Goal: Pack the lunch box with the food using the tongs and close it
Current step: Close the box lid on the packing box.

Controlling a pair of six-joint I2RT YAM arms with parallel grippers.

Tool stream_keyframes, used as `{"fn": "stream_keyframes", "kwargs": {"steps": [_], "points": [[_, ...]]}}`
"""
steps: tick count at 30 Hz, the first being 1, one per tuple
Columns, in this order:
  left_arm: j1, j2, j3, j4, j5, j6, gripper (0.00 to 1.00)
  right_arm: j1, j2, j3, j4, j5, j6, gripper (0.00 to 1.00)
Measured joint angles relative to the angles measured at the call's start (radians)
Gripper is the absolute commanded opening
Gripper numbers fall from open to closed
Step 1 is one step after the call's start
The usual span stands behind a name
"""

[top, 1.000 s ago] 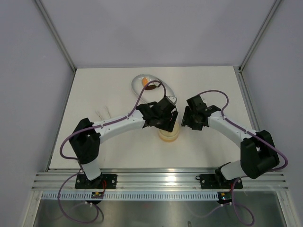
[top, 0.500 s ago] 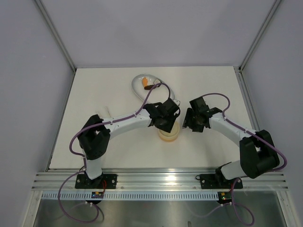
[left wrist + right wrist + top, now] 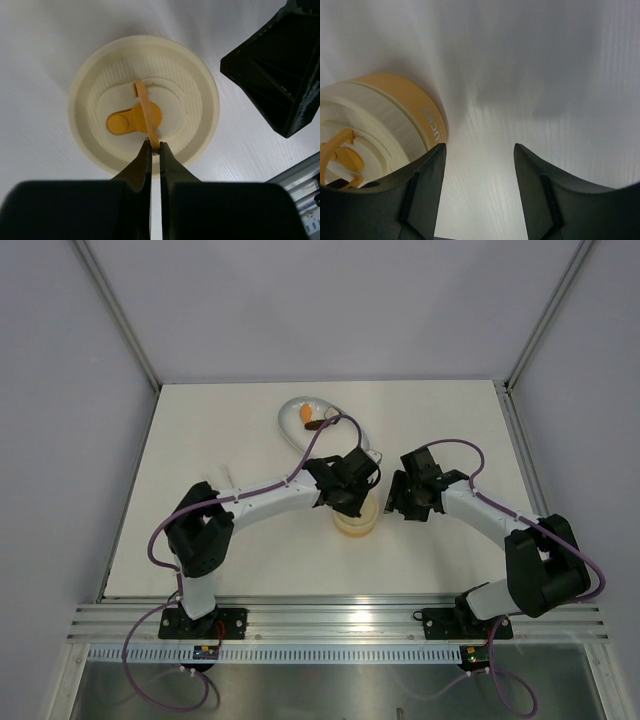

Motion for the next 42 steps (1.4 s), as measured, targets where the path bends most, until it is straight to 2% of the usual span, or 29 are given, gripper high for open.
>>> {"fn": "stream_keyframes", "kwargs": {"steps": [6, 7, 11, 14, 23, 26, 27, 33, 42], "points": [[0.003, 0.000, 0.000, 0.004, 0.001, 0.008, 0.01, 0.000, 0.000, 0.000, 0.000, 0.000, -0.005, 0.63], [0.002, 0.000, 0.000, 0.004, 0.002, 0.010, 0.09, 0.000, 0.000, 0.000, 0.000, 0.000, -0.006, 0.63], [0.003, 0.000, 0.000, -0.002, 0.002, 0.023, 0.29, 0.000, -0.012, 0.000, -0.005, 0.000, -0.020, 0.62], [0.002, -0.002, 0.000, -0.009, 0.001, 0.029, 0.34, 0.000, -0.048, 0.000, -0.016, -0.002, -0.048, 0.60], [0.026, -0.106, -0.045, -0.023, 0.027, 0.032, 0.34, 0.019, -0.115, 0.067, -0.065, -0.030, -0.224, 0.59], [0.095, -0.206, -0.133, 0.003, 0.087, 0.021, 0.34, 0.086, -0.101, 0.111, -0.083, -0.027, -0.290, 0.59], [0.130, -0.244, -0.167, 0.011, 0.115, 0.015, 0.34, 0.115, -0.089, 0.129, -0.084, -0.030, -0.318, 0.56], [0.349, -0.400, -0.348, 0.087, 0.240, -0.044, 0.32, 0.272, 0.001, 0.197, -0.077, -0.004, -0.481, 0.56], [0.398, -0.404, -0.470, 0.138, 0.316, -0.120, 0.31, 0.280, 0.105, 0.318, -0.145, 0.064, -0.603, 0.55]]}}
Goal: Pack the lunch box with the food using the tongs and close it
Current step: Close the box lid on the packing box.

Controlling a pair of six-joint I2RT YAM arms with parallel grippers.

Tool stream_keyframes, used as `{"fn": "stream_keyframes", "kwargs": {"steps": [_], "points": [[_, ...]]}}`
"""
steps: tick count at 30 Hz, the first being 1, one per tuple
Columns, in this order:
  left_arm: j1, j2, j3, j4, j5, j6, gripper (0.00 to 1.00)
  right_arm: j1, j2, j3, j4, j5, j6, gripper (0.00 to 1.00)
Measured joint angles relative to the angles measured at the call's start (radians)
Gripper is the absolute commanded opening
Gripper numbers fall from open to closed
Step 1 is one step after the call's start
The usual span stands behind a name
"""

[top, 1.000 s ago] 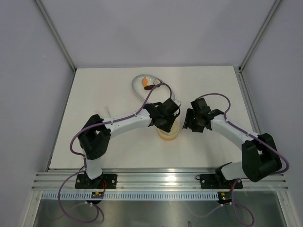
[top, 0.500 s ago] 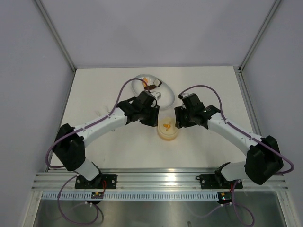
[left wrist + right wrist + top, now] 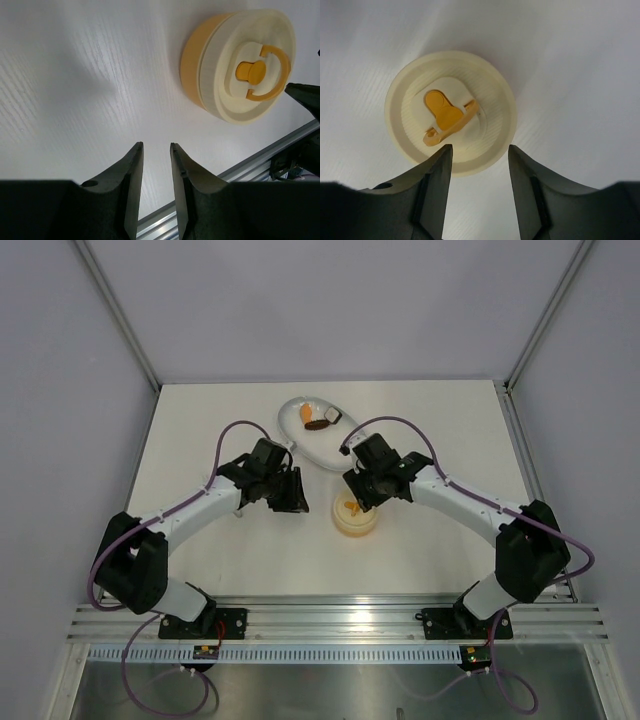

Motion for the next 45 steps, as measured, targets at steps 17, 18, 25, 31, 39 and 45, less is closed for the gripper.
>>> {"fn": "stream_keyframes", "kwargs": {"steps": [17, 18, 25, 31, 39, 45], "points": [[0.080, -0.033, -0.036, 0.040, 0.021, -0.021, 0.30, 0.092, 0.131, 0.089, 0.000, 0.009, -0.186, 0.62], [0.080, -0.033, -0.037, 0.040, 0.023, -0.021, 0.30, 0.092, 0.131, 0.095, -0.003, 0.007, -0.206, 0.63], [0.080, -0.033, -0.054, 0.044, 0.035, -0.021, 0.29, 0.092, 0.146, 0.144, -0.039, -0.084, -0.321, 0.64], [0.080, -0.034, -0.062, 0.050, 0.044, -0.021, 0.29, 0.088, 0.202, 0.175, -0.042, -0.130, -0.364, 0.63], [0.080, -0.038, -0.089, 0.056, 0.052, -0.022, 0.29, 0.064, 0.260, 0.211, -0.035, -0.173, -0.369, 0.55], [0.080, -0.038, -0.097, 0.069, 0.061, -0.023, 0.28, 0.061, 0.259, 0.211, -0.022, -0.168, -0.343, 0.35]]}}
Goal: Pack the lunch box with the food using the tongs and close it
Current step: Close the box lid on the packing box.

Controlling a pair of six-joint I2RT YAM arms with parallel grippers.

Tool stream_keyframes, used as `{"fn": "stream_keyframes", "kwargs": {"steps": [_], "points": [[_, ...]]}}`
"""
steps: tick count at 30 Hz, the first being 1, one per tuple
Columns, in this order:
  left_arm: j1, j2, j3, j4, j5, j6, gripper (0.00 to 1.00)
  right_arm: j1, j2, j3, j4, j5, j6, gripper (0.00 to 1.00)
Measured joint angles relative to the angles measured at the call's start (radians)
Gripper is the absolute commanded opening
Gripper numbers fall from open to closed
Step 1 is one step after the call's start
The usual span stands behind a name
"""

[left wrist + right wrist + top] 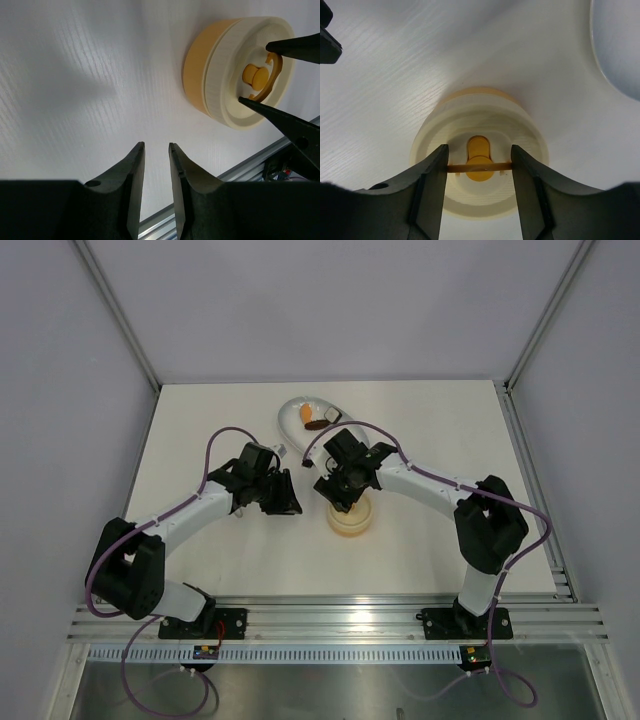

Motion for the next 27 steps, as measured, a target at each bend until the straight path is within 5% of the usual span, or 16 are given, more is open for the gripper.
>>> {"fn": "stream_keyframes", "kwargs": {"steps": [12, 14, 19, 27], "points": [[0.000, 0.000, -0.005, 0.025, 0.011, -0.017, 0.29, -0.007, -0.020, -0.009, 0.007, -0.012, 0.195, 0.19], [0.000, 0.000, -0.005, 0.027, 0.013, -0.018, 0.29, -0.009, -0.015, 0.005, -0.002, -0.034, 0.251, 0.21], [0.000, 0.000, -0.005, 0.030, 0.014, -0.018, 0.28, -0.011, -0.010, 0.001, -0.022, -0.127, 0.370, 0.44], [0.000, 0.001, -0.005, 0.032, 0.016, -0.022, 0.28, -0.011, -0.064, -0.036, -0.032, -0.040, 0.454, 0.44]]}}
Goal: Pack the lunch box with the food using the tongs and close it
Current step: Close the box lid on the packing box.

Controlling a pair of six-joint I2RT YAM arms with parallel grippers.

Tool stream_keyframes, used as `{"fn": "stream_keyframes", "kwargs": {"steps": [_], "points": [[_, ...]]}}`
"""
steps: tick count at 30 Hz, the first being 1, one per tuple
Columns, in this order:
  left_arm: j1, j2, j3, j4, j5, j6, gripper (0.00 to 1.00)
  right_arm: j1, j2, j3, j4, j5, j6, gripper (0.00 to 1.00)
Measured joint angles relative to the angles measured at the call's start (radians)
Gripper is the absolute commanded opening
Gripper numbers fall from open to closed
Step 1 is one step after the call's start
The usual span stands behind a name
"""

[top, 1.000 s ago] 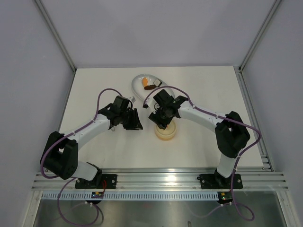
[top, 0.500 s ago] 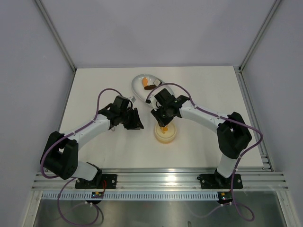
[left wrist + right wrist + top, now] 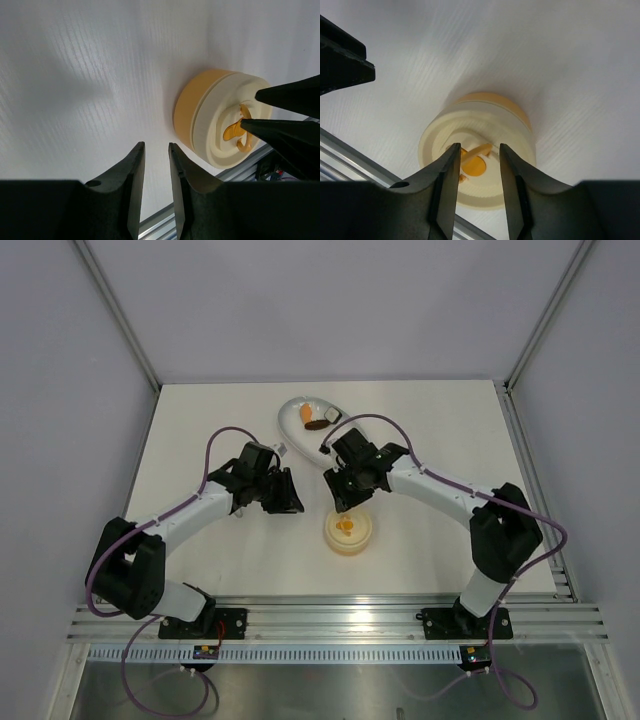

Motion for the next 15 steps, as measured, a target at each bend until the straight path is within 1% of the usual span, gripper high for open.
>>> {"fn": "stream_keyframes", "kwargs": {"steps": [3, 7, 9, 15], "points": [[0.000, 0.006, 0.000, 0.006, 0.008, -0.006, 0.29, 0.001, -0.080, -0.032, 0.005, 0.063, 0.051, 0.49], [0.000, 0.029, -0.010, 0.046, 0.028, -0.032, 0.28, 0.015, -0.165, -0.068, 0.004, 0.141, 0.134, 0.48], [-0.003, 0.050, -0.013, 0.064, 0.038, -0.052, 0.28, 0.036, -0.180, -0.087, 0.006, 0.186, 0.188, 0.47], [-0.007, 0.154, -0.013, 0.151, 0.045, -0.144, 0.27, 0.145, -0.179, -0.117, -0.012, 0.322, 0.323, 0.52]]}}
